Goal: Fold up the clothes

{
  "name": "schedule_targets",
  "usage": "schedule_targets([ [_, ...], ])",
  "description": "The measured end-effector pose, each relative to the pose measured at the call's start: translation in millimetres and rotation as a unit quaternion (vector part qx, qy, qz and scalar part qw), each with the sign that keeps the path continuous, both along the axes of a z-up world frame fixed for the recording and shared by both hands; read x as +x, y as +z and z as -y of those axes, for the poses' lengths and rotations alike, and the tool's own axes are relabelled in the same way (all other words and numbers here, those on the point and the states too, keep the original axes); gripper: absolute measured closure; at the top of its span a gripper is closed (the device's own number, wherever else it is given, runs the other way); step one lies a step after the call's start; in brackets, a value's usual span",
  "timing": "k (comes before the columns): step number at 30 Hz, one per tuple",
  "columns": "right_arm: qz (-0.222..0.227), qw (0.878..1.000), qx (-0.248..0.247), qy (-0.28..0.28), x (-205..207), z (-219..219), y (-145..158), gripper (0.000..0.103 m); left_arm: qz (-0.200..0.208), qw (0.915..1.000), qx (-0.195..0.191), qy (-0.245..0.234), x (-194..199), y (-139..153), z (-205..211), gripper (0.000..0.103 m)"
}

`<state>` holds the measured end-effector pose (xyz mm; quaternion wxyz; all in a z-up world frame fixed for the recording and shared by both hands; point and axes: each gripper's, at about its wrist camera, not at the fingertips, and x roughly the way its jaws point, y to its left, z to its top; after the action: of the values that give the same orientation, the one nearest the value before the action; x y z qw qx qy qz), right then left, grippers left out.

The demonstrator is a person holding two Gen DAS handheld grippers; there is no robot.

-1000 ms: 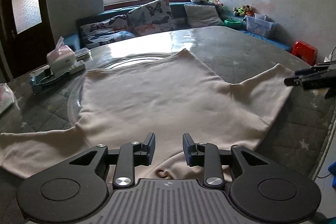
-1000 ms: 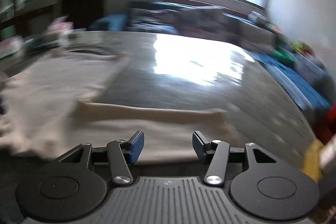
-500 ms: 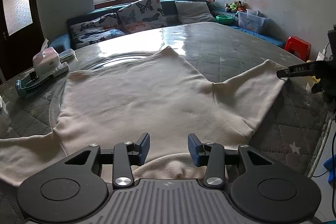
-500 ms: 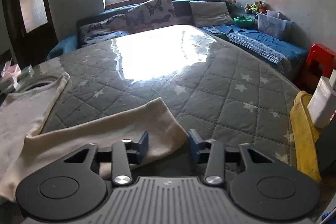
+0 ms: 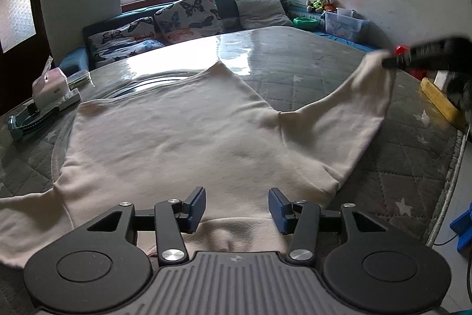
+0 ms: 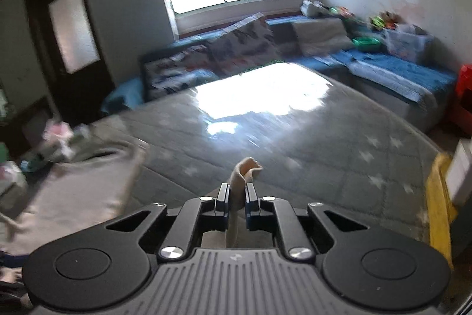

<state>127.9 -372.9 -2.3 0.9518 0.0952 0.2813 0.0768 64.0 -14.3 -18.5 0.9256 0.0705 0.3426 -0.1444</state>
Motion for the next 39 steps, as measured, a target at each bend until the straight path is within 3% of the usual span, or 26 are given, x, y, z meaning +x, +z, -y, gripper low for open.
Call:
schedule_targets([
  [11,0.079,0.986,0.02,0.144,-10,-91,85,0.094,0.022,0.9985,-0.019,0.046,-13,12,-36,0.051],
  [16,0.09,0.973,0.013,0.214,-11,-150,97,0.094,0.029,0.9957,-0.033,0.082,-23,14,-63,0.05],
  [24,0.045,0.955,-0.008,0.292,-7,-239,59,0.094,0.023,0.9913,-0.043,0.122,-37,9,-94,0.05],
  [31,-0.007,0.944,-0.01,0.329,-8,-278,17,0.093,0.018,0.989,-0.046,0.139,-39,8,-104,0.05],
  [37,-0.015,0.95,-0.037,0.311,-2,-255,12,0.088,0.018,0.9896,-0.044,0.136,-37,8,-101,0.05],
  [39,-0.015,0.952,-0.051,0.3,0,-242,12,0.076,0.019,0.9895,-0.043,0.137,-35,8,-101,0.05],
])
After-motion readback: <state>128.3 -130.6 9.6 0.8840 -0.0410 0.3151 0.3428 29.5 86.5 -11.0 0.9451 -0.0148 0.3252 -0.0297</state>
